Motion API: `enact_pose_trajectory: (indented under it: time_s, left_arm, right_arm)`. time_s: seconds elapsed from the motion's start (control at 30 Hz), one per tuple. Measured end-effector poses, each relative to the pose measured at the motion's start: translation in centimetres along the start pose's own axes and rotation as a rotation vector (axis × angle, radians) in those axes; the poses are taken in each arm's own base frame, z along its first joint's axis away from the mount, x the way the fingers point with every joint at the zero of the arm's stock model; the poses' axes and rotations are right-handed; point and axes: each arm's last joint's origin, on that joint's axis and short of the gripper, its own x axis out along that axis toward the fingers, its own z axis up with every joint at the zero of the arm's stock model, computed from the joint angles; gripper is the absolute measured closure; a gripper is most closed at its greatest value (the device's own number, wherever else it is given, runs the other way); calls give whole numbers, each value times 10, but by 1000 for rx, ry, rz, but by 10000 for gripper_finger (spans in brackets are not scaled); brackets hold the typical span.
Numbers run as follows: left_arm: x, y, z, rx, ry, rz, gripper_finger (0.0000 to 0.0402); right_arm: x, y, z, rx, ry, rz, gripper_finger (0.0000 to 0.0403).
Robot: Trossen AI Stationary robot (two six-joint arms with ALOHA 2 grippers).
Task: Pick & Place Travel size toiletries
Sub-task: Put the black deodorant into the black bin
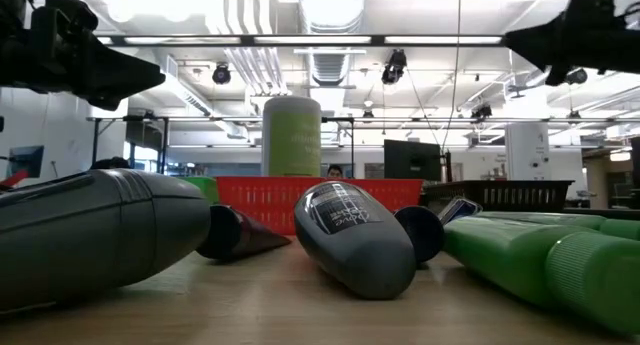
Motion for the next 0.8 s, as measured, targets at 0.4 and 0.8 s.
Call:
enact_pose_trajectory:
  time_s: [0.4,0.8]
  left_arm:
    - [0,0,0,0,0,0,245]
    - [0,0,0,0,1,0,245]
  right_arm:
    - [102,31,8,-91,255,584,350]
    - [174,30,-45,474,590,72,367]
